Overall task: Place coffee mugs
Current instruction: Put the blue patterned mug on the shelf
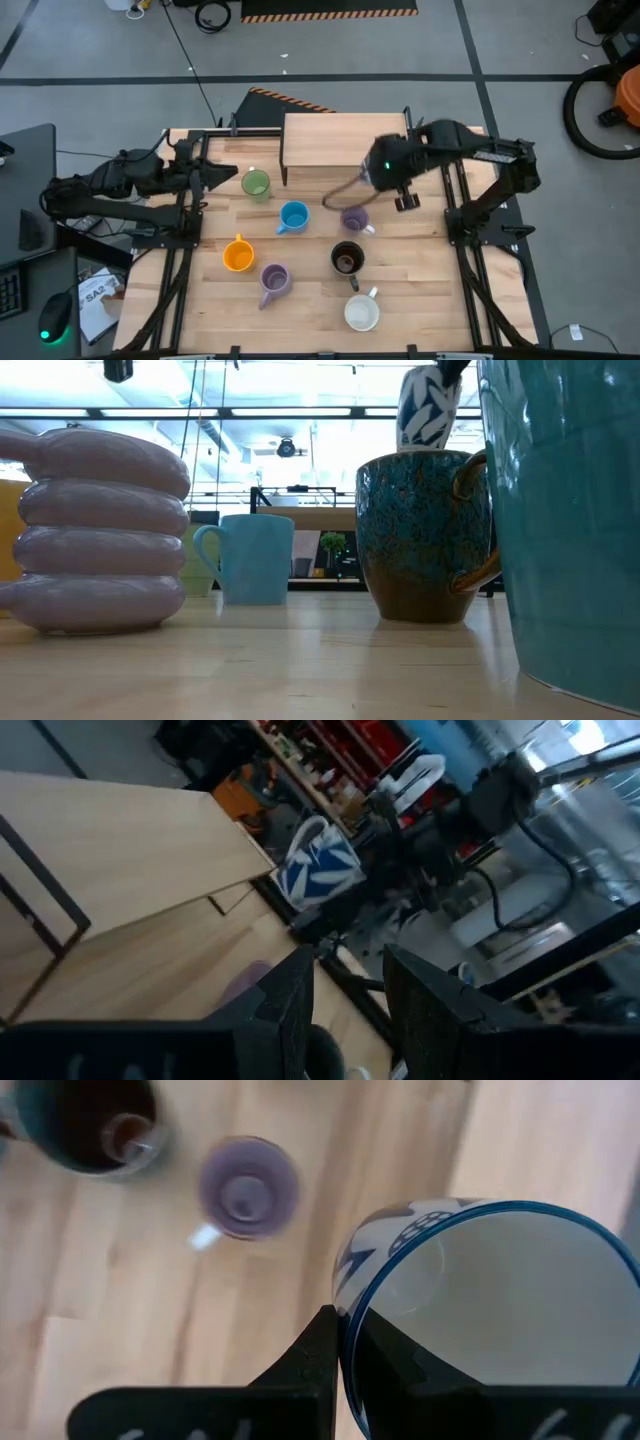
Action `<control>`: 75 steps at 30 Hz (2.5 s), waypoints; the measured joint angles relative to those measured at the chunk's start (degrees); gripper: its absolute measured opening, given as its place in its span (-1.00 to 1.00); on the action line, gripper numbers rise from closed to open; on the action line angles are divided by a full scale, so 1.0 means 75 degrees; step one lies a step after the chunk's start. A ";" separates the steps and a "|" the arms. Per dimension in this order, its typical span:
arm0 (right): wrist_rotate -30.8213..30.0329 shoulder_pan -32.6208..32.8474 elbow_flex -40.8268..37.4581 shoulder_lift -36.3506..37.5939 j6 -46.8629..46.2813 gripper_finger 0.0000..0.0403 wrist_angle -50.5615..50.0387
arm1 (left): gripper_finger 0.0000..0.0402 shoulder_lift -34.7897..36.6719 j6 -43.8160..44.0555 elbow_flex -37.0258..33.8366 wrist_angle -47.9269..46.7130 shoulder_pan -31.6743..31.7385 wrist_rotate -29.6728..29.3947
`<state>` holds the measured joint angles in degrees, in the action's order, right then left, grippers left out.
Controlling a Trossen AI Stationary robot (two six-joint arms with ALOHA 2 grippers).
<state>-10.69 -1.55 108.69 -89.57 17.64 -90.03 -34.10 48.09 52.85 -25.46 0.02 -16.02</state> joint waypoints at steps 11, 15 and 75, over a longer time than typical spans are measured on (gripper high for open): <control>0.0168 -0.2521 0.0107 -0.0132 0.1819 -0.85 -0.0003 | -0.36 -0.1503 -0.0898 0.2176 -0.1999 0.1567 0.0987; 0.0582 -0.3422 0.0107 -0.0204 0.2309 -0.85 0.0002 | -0.36 -0.1824 -0.1279 0.2371 -0.2005 0.2026 0.1124; -0.0276 -0.4914 0.0101 0.0116 0.1669 -0.24 0.0551 | -0.36 -0.2397 -0.2366 0.2377 -0.1946 0.2620 0.0919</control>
<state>-12.76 -38.41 109.45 -88.71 30.16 -85.91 -52.07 30.34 70.67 -40.05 19.67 -9.13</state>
